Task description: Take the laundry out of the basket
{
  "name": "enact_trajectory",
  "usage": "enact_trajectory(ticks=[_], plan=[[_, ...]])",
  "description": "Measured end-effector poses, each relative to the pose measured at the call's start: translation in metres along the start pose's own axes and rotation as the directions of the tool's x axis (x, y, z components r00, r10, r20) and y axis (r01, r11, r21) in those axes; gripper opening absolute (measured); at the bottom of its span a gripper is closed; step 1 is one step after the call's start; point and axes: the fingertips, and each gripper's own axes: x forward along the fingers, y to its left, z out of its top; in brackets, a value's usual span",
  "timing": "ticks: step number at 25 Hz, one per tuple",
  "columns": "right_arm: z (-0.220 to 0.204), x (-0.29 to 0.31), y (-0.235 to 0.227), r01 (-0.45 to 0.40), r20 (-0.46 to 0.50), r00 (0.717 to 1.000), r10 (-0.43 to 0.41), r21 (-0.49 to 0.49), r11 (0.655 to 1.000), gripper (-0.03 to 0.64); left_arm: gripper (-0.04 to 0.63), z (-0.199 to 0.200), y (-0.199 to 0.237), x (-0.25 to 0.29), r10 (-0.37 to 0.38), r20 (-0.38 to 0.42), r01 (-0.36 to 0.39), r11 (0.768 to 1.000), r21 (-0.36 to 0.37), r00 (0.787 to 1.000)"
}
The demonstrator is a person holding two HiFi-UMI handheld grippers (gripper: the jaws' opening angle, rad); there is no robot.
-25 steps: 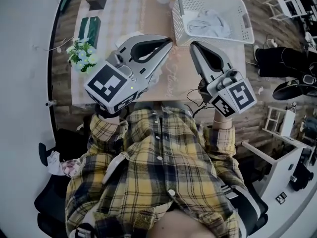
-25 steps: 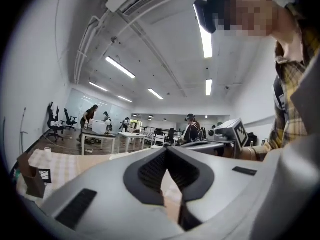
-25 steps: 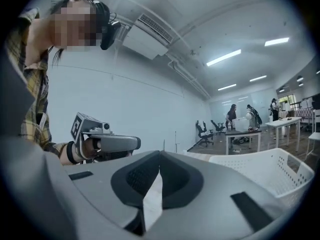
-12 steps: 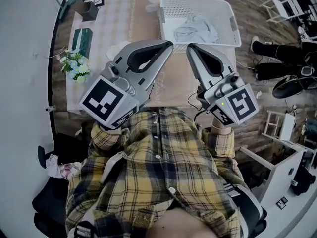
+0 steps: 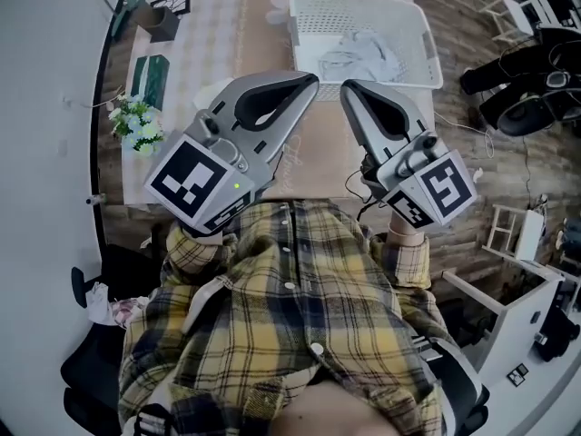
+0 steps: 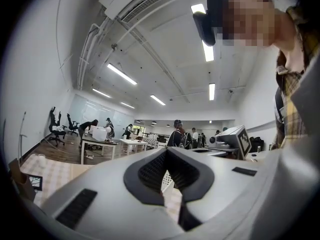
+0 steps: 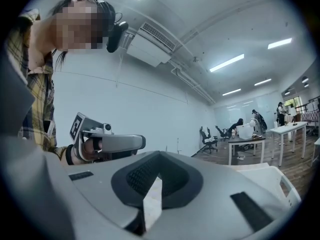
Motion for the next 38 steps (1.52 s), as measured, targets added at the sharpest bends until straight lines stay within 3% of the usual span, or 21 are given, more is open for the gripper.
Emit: enact_trajectory(ticks=[26, 38], plan=[[-0.018, 0.000, -0.020, -0.037, -0.057, 0.998, 0.037, -0.003, 0.999, -0.003, 0.012, -0.012, 0.001, 0.035, 0.009, -0.046, -0.008, 1.000, 0.018, 0.999], [-0.022, -0.013, -0.082, -0.017, -0.068, 0.998, 0.017, 0.002, 1.000, -0.003, 0.014, -0.030, 0.014, 0.090, 0.039, -0.087, -0.038, 0.999, 0.013, 0.995]])
